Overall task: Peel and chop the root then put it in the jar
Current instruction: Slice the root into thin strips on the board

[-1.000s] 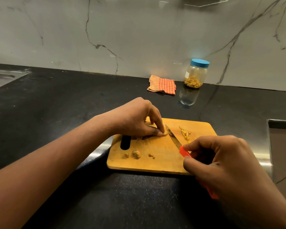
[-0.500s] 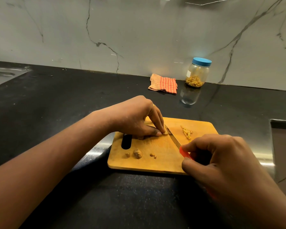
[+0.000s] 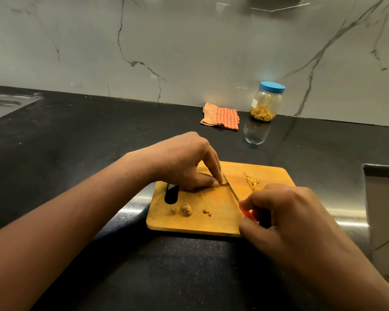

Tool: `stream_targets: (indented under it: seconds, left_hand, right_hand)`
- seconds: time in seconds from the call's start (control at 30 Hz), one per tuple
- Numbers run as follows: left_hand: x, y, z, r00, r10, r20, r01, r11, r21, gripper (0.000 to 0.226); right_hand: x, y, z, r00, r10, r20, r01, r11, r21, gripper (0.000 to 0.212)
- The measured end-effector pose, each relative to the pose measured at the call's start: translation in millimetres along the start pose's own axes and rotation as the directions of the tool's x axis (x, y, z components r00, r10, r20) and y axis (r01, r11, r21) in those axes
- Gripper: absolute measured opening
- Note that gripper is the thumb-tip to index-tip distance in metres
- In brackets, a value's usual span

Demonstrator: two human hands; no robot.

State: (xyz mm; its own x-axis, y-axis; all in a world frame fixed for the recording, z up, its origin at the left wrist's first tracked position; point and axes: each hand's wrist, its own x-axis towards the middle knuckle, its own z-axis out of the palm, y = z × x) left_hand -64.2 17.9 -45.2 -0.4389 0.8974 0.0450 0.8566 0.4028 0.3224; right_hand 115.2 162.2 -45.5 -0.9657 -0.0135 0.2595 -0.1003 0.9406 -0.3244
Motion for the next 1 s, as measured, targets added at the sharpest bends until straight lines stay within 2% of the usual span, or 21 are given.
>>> stream_targets:
  seconds: [0.2, 0.5, 0.63, 0.8, 1.0]
  left_hand:
    - [0.3, -0.2, -0.6, 1.0, -0.016, 0.023, 0.016, 1.0, -0.026, 0.022]
    - [-1.4, 1.7, -0.9, 0.999, -0.033, 0.009, 0.033, 0.998, -0.055, 0.021]
    - [-1.6, 3.3, -1.1, 0.999, -0.034, 0.014, 0.035, 0.998, -0.052, 0.021]
    - [-1.0, 1.8, -0.7, 1.0, -0.026, 0.018, 0.027, 0.998, -0.059, 0.021]
    - [-1.5, -0.4, -0.3, 1.0, -0.008, 0.017, 0.009, 0.998, -0.059, 0.021]
  right_hand:
    - [-12.6, 2.5, -4.1, 1.0, 0.002, 0.003, -0.002, 1.0, 0.007, 0.016]
    - [-5.0, 11.4, -1.1, 0.986, 0.049, -0.159, -0.038, 0.997, 0.07, 0.022]
    - [-2.7, 10.3, 1.1, 0.993, 0.098, -0.073, -0.08, 0.973, 0.218, 0.016]
    - [-4.0, 9.9, -3.2, 0.997, 0.076, -0.014, -0.072, 0.98, 0.185, 0.019]
    - [-11.7, 8.5, -9.0, 0.998, 0.049, -0.044, -0.044, 0.992, 0.115, 0.026]
